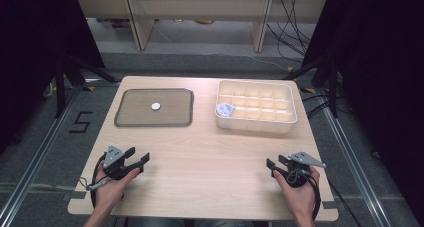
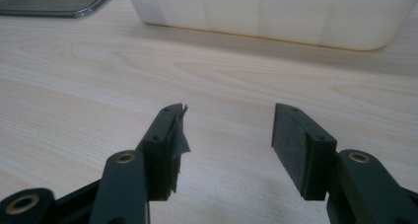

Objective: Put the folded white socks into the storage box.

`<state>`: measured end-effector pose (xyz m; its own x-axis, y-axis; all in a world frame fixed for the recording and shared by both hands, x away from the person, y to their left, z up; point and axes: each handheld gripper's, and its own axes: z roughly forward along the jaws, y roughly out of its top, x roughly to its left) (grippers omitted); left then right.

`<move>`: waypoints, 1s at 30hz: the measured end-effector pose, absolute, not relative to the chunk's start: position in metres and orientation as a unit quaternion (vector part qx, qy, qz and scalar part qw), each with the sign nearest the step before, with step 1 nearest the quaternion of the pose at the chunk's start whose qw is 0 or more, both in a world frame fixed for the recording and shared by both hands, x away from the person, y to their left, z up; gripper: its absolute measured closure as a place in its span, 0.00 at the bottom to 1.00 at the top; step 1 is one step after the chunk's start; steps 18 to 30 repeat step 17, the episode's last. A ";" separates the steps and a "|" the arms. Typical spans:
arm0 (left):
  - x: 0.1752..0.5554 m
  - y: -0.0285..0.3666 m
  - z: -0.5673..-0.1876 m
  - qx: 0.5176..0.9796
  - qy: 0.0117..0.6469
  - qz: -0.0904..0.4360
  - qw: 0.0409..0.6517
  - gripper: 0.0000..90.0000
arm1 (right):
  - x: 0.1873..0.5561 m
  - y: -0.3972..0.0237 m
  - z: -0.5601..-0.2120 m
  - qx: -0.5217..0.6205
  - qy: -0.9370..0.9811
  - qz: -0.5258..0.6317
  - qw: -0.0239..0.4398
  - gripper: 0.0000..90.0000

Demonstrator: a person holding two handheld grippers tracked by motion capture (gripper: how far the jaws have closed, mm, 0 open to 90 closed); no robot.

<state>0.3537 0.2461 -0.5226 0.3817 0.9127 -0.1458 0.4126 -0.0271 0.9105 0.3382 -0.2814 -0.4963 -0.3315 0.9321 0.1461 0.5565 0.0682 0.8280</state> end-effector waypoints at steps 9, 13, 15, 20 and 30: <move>0.353 0.246 -0.523 0.665 0.489 0.269 0.496 0.39 | 0.336 -0.285 -0.507 0.531 0.675 0.443 0.258 0.50; 0.353 0.245 -0.523 0.666 0.485 0.277 0.495 0.39 | 0.334 -0.284 -0.508 0.532 0.675 0.444 0.254 0.50; 0.353 0.244 -0.523 0.664 0.484 0.276 0.499 0.39 | 0.335 -0.284 -0.509 0.528 0.676 0.448 0.253 0.50; 0.353 0.244 -0.523 0.663 0.488 0.275 0.497 0.40 | 0.333 -0.282 -0.509 0.544 0.673 0.434 0.251 0.50; 0.353 0.244 -0.523 0.663 0.488 0.275 0.497 0.40 | 0.333 -0.282 -0.509 0.544 0.673 0.434 0.251 0.50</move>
